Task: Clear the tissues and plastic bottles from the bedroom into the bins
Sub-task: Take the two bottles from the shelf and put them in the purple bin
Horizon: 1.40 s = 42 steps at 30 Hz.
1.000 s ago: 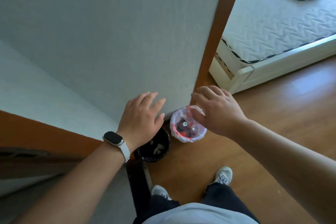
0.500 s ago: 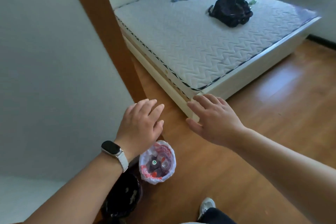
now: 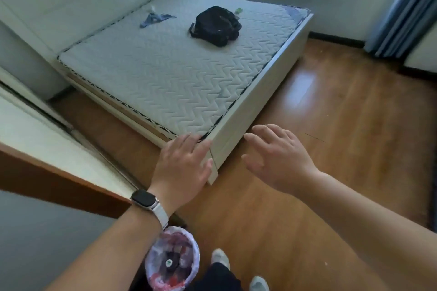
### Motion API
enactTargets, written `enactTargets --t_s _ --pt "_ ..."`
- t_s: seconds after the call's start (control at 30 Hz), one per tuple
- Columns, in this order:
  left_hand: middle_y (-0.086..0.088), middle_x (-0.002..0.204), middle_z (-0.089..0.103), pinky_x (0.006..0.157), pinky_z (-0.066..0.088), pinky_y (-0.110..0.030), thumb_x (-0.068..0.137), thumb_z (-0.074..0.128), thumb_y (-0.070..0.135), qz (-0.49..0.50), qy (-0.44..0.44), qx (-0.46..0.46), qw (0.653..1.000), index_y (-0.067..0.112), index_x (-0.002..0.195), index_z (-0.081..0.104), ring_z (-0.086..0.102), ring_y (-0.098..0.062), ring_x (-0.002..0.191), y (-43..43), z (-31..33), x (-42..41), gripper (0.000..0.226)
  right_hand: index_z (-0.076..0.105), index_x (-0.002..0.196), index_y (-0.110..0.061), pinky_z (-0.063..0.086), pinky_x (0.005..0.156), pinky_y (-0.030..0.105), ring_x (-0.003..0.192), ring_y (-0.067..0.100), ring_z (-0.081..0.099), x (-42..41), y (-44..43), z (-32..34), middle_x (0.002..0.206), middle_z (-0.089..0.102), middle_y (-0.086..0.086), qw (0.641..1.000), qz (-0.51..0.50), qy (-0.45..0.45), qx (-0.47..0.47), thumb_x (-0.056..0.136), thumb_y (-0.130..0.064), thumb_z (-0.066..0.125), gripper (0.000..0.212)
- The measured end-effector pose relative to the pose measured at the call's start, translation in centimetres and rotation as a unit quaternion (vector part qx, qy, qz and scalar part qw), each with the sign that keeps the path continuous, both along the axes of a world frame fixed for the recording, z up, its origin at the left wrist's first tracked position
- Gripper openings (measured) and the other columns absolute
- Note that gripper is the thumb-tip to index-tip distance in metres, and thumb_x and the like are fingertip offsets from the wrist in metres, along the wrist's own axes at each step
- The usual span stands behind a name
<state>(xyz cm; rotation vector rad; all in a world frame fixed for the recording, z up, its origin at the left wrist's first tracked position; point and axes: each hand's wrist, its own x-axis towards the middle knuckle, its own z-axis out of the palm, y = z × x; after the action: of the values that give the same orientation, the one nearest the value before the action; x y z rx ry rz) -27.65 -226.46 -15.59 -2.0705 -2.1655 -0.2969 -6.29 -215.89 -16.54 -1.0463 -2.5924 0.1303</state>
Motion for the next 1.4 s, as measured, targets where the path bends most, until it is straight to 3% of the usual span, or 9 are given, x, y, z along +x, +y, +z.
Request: enactTargets --t_s 0.3,0.6,0.77,1.4 --pt "-0.005 0.13 0.058 0.096 0.042 -0.047 0.088 0.05 0.04 -0.089 -0.035 0.038 0.995 0.018 0.129 0.056 0.051 -0.028 0.121 15.1 -1.4 -1.4 0.047 0.064 0.117 -0.017 0.044 0.091 0.04 0.114 0.028 0.055 1.8 9.8 0.7 0.121 0.061 0.005 0.989 -0.124 -0.031 0.069 0.085 -0.049 0.048 0.049" --pt "-0.004 0.134 0.057 0.1 0.04 -0.045 0.09 0.046 0.043 -0.203 -0.077 0.064 0.974 0.019 0.131 0.058 0.049 -0.025 0.126 31.7 0.5 -3.2 0.049 0.058 0.127 -0.021 0.041 0.097 0.042 0.125 0.023 0.048 0.1 19.7 4.9 0.133 0.054 0.001 0.964 -0.256 -0.049 0.057 0.089 -0.054 0.042 0.053" --pt "-0.002 0.135 0.056 0.1 0.039 -0.043 0.089 0.049 0.042 -0.252 -0.086 0.076 0.961 0.02 0.131 0.056 0.047 -0.024 0.127 36.9 1.3 -3.0 0.048 0.059 0.126 -0.023 0.041 0.1 0.045 0.126 0.021 0.048 0.7 22.4 5.7 0.135 0.054 -0.001 0.947 -0.315 -0.031 0.053 0.089 -0.053 0.049 0.048" --pt "-0.002 0.133 0.057 0.1 0.04 -0.045 0.088 0.061 0.035 -0.288 -0.025 0.067 0.955 0.021 0.131 0.057 0.048 -0.025 0.125 53.1 3.2 3.9 0.045 0.057 0.128 -0.02 0.042 0.098 0.046 0.125 0.025 0.048 8.9 37.7 6.1 0.135 0.054 0.004 0.933 -0.357 0.008 0.055 0.092 -0.052 0.044 0.05"
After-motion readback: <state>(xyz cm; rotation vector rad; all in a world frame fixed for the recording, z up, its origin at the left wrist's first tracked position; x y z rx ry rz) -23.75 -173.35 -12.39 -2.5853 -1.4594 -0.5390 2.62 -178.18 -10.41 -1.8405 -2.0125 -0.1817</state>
